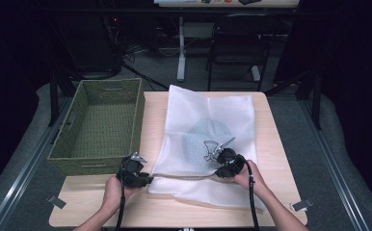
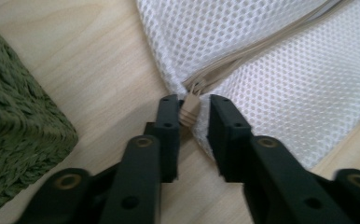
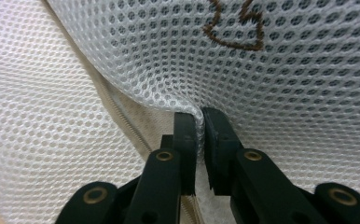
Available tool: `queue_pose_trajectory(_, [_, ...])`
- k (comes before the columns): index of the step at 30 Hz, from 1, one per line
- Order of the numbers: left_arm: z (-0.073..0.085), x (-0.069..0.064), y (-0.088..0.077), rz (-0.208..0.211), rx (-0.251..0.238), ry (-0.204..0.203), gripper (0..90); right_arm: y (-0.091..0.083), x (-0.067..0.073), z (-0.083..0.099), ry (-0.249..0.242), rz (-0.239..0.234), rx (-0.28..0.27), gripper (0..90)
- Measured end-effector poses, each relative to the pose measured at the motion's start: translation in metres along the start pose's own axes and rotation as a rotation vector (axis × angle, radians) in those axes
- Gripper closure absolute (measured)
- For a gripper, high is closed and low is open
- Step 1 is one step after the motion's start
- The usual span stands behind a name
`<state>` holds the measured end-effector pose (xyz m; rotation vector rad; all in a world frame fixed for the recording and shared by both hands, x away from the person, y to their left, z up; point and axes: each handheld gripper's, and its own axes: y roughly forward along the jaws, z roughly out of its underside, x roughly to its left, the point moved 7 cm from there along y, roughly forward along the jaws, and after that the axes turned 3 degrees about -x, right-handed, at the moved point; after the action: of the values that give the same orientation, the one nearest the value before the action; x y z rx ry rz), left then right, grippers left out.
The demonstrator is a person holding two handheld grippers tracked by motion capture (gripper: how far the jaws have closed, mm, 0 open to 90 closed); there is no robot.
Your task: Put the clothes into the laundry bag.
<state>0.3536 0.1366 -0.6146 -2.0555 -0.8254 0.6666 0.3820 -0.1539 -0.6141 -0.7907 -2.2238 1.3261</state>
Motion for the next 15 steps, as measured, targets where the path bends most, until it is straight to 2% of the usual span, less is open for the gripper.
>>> queue_pose_trajectory(1, [-0.001, -0.001, -0.001, 0.004, -0.007, 0.003, 77.1, -0.001, 0.001, 0.0, -0.002, -0.004, 0.002, 81.5])
queue_pose_trajectory(2, [-0.003, -0.002, -0.002, 0.011, -0.015, 0.007, 80.0, -0.002, 0.003, 0.0, -0.011, -0.017, 0.01, 75.9])
queue_pose_trajectory(3, [-0.003, -0.002, -0.002, 0.011, -0.015, 0.007, 80.8, -0.002, 0.003, 0.0, -0.011, -0.017, 0.01, 75.9])
queue_pose_trajectory(4, [-0.003, -0.004, -0.002, 0.018, -0.017, 0.006, 81.6, -0.007, 0.005, -0.001, -0.015, -0.033, 0.006, 69.7])
queue_pose_trajectory(7, [-0.004, -0.004, -0.002, 0.016, -0.019, 0.01, 82.5, -0.013, 0.007, -0.003, -0.024, -0.038, -0.009, 65.5])
queue_pose_trajectory(10, [-0.005, -0.004, -0.003, 0.03, -0.026, -0.007, 82.4, -0.026, 0.013, -0.006, -0.037, -0.061, -0.039, 59.4])
queue_pose_trajectory(15, [-0.009, -0.007, -0.003, 0.059, -0.05, -0.036, 82.6, -0.03, 0.019, -0.008, -0.056, -0.055, -0.056, 53.5])
